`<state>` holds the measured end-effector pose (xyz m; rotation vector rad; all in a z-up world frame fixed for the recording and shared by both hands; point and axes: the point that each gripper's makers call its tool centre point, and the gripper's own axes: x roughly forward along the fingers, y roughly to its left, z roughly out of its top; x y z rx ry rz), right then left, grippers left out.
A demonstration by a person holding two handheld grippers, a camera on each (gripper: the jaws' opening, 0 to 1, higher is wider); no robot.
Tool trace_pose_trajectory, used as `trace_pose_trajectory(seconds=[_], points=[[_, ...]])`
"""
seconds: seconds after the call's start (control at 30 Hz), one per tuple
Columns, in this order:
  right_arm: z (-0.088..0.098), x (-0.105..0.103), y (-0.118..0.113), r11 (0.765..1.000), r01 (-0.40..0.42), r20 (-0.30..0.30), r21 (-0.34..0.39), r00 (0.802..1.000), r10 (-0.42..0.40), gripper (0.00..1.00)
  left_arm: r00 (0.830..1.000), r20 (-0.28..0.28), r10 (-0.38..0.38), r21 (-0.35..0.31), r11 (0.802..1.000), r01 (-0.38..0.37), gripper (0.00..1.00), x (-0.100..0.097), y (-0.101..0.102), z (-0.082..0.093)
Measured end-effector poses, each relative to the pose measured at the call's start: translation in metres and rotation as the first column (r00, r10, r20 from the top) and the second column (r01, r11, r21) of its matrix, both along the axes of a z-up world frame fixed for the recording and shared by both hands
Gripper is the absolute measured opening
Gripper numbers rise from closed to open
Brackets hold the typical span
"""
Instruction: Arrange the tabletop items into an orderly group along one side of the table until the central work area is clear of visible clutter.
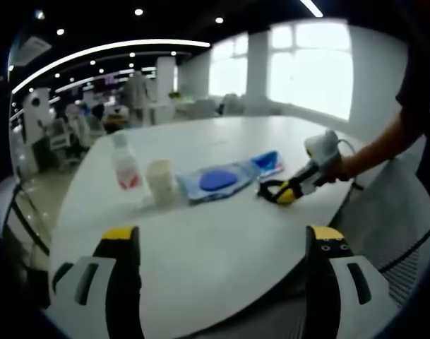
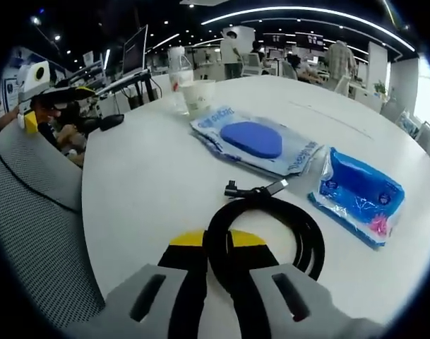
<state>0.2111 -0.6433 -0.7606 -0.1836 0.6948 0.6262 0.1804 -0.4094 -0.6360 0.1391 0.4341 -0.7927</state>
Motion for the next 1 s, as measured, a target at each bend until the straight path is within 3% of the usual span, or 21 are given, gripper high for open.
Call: trace_pose_trajectory(seconds=[0.2, 0.4, 0.63, 1.0], points=[[0.021, -0.002, -0.004, 1.0, 0.0, 0.041, 0.005, 0.999, 0.0, 0.22, 1.0, 0.002, -0.013, 0.003, 1.0, 0.013, 0.94, -0.001, -0.002, 0.0], [0.054, -0.002, -0.013, 0.996, 0.075, 0.081, 0.041, 0.994, -0.078, 0.38, 1.0, -0.003, -0.02, 0.003, 1.0, 0.02, 0.94, -0.002, -0.004, -0.001], [0.088, -0.014, -0.034, 0.976, 0.207, 0.118, 0.065, 0.97, -0.213, 0.61, 1.0, -0.021, -0.004, 0.009, 1.0, 0.004, 0.92, -0.002, -0.003, -0.004], [0.117, -0.047, -0.049, 0.953, 0.293, 0.173, 0.076, 0.937, -0.303, 0.89, 0.999, -0.046, -0.003, 0.014, 1.0, 0.003, 0.93, -0.001, -0.005, -0.008]])
